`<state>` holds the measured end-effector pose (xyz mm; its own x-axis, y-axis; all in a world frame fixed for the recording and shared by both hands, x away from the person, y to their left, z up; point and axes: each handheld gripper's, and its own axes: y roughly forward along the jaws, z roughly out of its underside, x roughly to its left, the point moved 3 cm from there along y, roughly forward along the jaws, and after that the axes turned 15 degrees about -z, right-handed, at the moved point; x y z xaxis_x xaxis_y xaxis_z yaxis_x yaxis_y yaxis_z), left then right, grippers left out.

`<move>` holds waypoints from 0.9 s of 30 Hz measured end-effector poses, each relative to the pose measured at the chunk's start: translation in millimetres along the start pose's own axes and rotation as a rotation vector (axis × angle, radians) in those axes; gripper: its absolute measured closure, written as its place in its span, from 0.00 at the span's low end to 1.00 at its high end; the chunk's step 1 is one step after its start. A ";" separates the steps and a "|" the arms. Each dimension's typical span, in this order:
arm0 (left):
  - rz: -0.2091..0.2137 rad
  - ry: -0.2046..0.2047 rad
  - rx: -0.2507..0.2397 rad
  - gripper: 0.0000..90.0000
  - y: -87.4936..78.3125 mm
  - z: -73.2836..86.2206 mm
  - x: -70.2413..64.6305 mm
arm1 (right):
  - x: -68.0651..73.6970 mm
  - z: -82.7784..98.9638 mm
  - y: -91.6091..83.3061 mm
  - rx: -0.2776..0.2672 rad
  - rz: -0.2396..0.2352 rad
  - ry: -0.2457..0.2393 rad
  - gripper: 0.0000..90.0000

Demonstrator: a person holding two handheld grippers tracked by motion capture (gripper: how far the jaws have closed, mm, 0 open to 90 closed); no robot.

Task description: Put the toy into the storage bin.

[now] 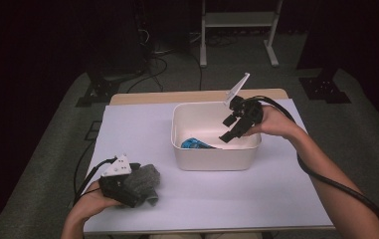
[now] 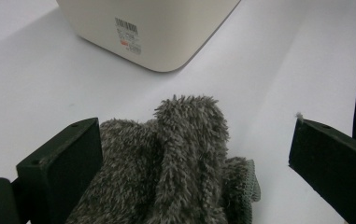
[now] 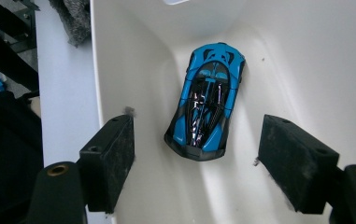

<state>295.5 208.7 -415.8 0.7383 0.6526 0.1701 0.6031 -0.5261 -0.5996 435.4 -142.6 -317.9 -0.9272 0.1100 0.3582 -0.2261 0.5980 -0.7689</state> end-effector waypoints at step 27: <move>-0.010 -0.005 0.005 0.03 5.6 5.4 -0.7 | 25.8 41.2 -56.3 -0.073 0.064 0.018 0.30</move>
<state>296.8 208.3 -423.6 0.7305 0.6609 0.1719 0.6092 -0.5169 -0.6014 411.9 -206.1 -287.2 -0.9332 0.1640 0.3199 -0.1436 0.6458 -0.7499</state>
